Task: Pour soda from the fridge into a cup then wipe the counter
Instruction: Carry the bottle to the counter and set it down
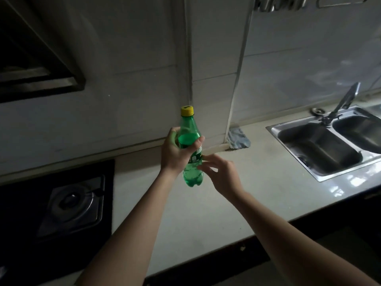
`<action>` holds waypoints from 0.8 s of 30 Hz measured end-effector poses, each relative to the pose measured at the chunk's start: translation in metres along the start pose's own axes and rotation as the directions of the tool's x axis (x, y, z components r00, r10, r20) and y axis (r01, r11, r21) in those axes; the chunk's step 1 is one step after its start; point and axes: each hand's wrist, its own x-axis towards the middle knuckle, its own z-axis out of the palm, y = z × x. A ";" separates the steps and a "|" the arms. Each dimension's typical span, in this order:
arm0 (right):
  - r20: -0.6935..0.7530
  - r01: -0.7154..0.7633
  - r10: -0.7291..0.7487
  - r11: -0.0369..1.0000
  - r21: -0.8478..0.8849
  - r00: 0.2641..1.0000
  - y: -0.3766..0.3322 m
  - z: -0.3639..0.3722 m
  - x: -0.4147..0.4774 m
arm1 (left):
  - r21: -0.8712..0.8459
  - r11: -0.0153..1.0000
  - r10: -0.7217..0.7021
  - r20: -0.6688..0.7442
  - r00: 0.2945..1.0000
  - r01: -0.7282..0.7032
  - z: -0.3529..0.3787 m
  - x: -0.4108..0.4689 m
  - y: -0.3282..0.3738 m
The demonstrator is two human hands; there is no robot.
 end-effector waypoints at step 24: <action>0.444 -0.216 0.183 0.976 0.024 0.877 0.144 0.070 0.067 | 0.247 0.894 -0.320 -0.234 0.918 0.375 0.042 0.033 -0.122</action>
